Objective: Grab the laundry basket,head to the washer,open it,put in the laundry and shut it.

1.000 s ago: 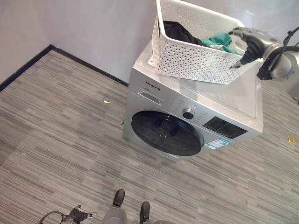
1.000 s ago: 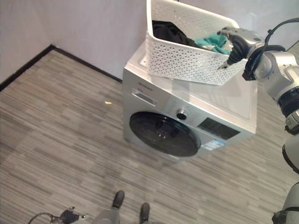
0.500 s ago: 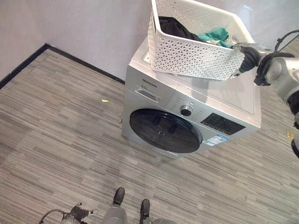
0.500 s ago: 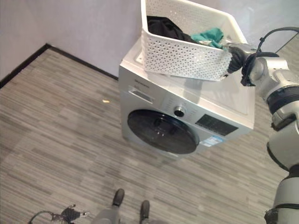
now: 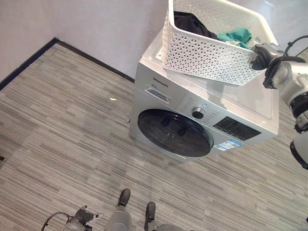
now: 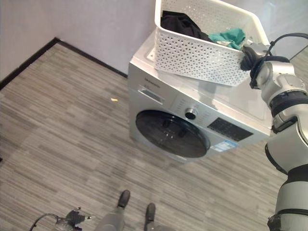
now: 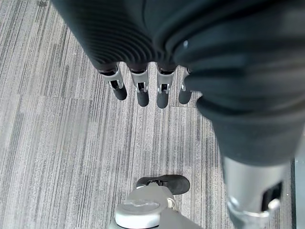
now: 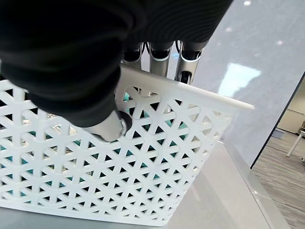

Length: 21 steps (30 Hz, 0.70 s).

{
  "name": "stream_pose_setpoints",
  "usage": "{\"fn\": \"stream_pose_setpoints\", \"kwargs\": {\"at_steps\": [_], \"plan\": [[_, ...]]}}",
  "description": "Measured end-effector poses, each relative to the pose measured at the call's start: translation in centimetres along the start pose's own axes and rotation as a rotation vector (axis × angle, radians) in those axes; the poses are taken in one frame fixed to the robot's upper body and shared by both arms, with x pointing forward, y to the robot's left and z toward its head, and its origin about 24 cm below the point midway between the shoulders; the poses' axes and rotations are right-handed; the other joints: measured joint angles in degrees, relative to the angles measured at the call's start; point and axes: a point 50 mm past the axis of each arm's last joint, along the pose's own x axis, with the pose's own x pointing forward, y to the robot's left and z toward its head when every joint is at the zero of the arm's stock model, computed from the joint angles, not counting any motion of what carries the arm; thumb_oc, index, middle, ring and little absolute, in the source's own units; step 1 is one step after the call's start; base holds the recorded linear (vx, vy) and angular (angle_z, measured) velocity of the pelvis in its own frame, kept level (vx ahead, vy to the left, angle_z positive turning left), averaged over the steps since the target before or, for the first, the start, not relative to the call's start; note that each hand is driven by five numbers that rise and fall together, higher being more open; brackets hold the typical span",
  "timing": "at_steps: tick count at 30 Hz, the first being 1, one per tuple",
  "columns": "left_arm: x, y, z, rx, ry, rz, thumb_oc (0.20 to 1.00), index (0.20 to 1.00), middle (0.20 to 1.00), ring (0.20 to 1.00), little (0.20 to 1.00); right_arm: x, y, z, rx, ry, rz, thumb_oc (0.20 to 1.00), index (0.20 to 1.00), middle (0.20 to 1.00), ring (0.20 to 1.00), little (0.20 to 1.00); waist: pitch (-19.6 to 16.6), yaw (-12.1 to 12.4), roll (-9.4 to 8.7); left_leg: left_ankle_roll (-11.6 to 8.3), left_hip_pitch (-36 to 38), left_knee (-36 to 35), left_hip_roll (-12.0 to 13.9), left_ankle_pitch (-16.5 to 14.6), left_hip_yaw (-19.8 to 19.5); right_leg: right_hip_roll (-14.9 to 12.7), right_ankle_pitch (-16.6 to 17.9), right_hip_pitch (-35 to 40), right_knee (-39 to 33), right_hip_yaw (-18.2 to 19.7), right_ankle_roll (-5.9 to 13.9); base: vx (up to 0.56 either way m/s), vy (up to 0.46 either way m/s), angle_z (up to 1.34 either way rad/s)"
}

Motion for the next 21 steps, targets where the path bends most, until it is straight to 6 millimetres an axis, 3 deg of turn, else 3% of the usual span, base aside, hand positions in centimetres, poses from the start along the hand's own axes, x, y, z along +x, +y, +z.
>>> {"fn": "stream_pose_setpoints", "kwargs": {"at_steps": [6, 11, 21], "plan": [[0.0, 0.1, 0.2, 0.0, -0.004, 0.001, 1.0, 1.0, 1.0, 1.0, 1.0, 0.2, 0.3, 0.1, 0.001, 0.025, 0.034, 0.2, 0.2, 0.2, 0.2, 0.2, -0.01, 0.44, -0.02, -0.15, 0.36, 0.06, -0.06, 0.1, -0.12, -0.05, 0.0, 0.44, 0.0, -0.51, 0.0, 0.0, -0.001, 0.01], [0.3, 0.3, 2.2, -0.005, -0.046, 0.005, 1.0, 1.0, 1.0, 1.0, 1.0, 0.7, 0.7, 1.0, 0.013, 0.081, 0.089, 0.2, 0.2, 0.2, 0.2, 0.2, -0.13, 0.42, -0.14, -0.21, 0.56, 0.77, -0.06, 0.11, -0.25, 0.0, 0.02, 1.11, 0.0, -1.13, -0.02, 0.0, 0.002, 0.03], [0.3, 0.2, 1.7, -0.036, -0.01, -0.006, 1.0, 1.0, 1.0, 1.0, 1.0, 0.9, 2.4, 2.6, 0.045, 0.092, 0.157, 0.2, 0.2, 0.2, 0.2, 0.2, -1.21, 0.13, -0.02, -0.14, 2.27, 0.77, 0.06, 0.15, 1.15, 0.01, 0.88, 2.23, 0.01, -0.16, -0.01, -0.02, 0.013, -0.07]]}}
